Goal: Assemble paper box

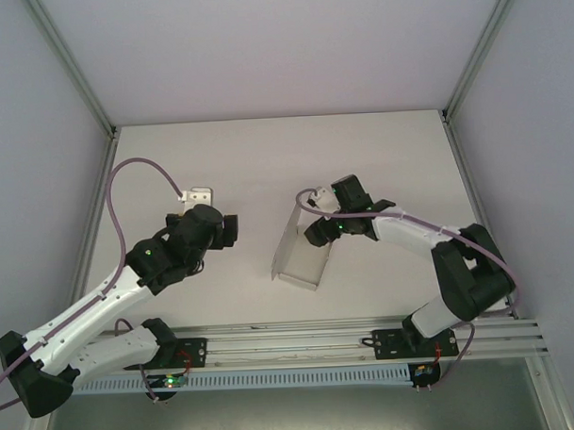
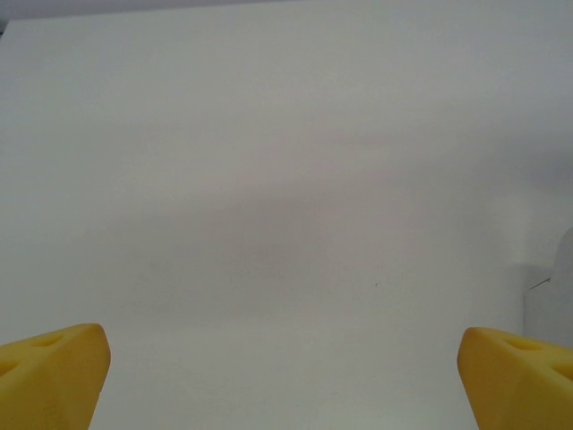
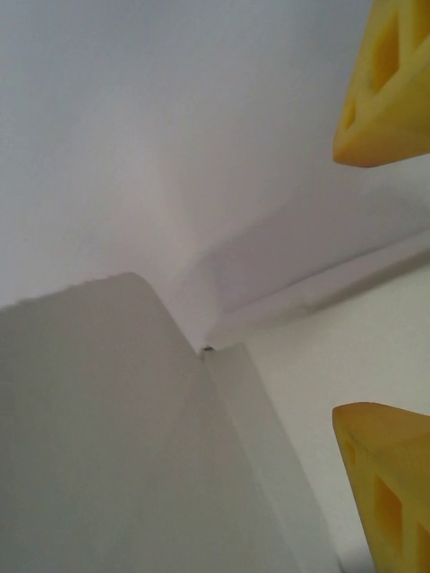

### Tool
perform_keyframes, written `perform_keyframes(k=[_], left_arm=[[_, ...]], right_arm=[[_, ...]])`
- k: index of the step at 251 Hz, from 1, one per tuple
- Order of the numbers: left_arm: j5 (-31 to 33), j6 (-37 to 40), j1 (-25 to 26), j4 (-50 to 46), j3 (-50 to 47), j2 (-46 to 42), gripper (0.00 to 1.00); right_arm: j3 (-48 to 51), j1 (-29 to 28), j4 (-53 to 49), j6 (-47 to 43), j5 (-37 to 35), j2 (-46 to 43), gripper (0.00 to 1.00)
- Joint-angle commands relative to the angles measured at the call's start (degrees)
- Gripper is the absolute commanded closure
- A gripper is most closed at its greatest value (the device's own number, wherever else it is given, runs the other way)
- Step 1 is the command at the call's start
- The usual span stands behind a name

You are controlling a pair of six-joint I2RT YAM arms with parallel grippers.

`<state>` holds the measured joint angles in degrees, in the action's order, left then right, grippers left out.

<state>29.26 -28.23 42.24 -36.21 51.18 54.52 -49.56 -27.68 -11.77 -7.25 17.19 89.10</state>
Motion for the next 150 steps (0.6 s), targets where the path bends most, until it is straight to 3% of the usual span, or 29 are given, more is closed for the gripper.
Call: perform_keyframes(k=[1, 80, 119, 150], left_arm=[[2.8, -3.5, -0.9, -2.2, -0.6, -1.0, 0.00], [2.2, -3.1, -1.5, -0.7, -2.9, -2.9, 0.00], [1.8, -3.1, -1.6, -0.6, -3.3, -2.3, 0.00], [1.8, -3.3, -1.7, -1.0, -3.2, -2.1, 0.00]], right_arm=[[-3.4, -1.4, -2.9, 1.6, -3.2, 2.6, 0.35], [-4.3, -3.6, -6.1, 7.1, -10.6, 5.9, 0.40], [-4.1, -4.0, -4.8, 8.4, -11.0, 6.2, 0.71], [-2.8, -4.4, -2.6, 10.6, -11.6, 4.9, 0.85]])
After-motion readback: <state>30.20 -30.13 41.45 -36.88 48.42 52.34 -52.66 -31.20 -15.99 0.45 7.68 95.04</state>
